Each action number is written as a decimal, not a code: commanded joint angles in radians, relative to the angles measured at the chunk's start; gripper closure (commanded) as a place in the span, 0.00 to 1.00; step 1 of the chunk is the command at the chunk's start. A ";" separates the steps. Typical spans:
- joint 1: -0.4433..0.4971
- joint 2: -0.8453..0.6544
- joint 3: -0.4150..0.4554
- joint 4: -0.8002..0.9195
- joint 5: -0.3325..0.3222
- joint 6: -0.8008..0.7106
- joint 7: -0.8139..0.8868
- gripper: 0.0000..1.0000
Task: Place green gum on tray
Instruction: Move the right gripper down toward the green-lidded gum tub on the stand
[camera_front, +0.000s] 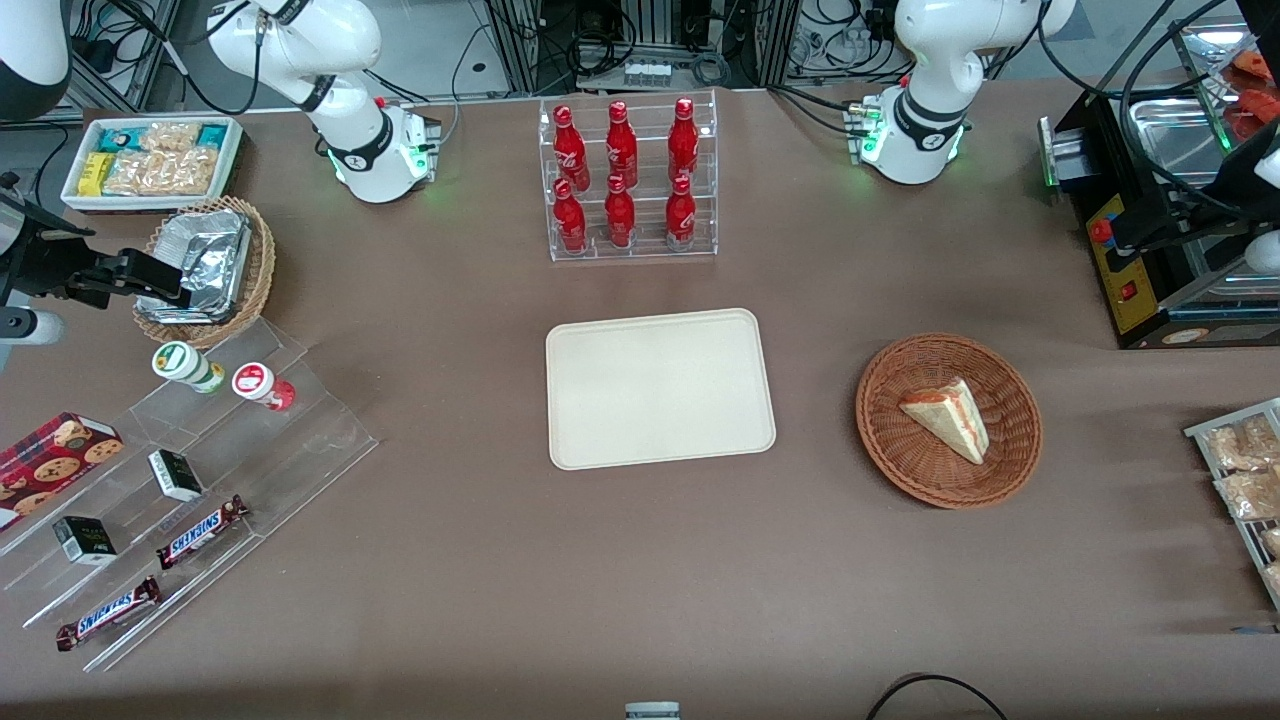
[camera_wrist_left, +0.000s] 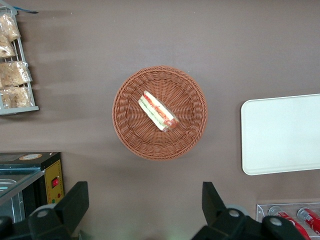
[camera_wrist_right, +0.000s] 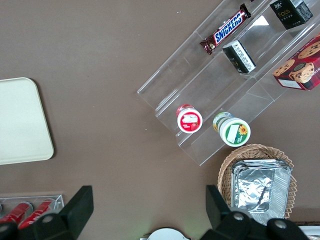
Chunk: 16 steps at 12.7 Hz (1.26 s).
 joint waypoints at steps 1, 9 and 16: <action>0.000 0.014 0.004 0.026 0.000 -0.011 0.031 0.00; -0.038 0.014 -0.066 -0.168 0.000 0.181 -0.241 0.00; -0.041 -0.081 -0.186 -0.489 0.002 0.533 -0.823 0.00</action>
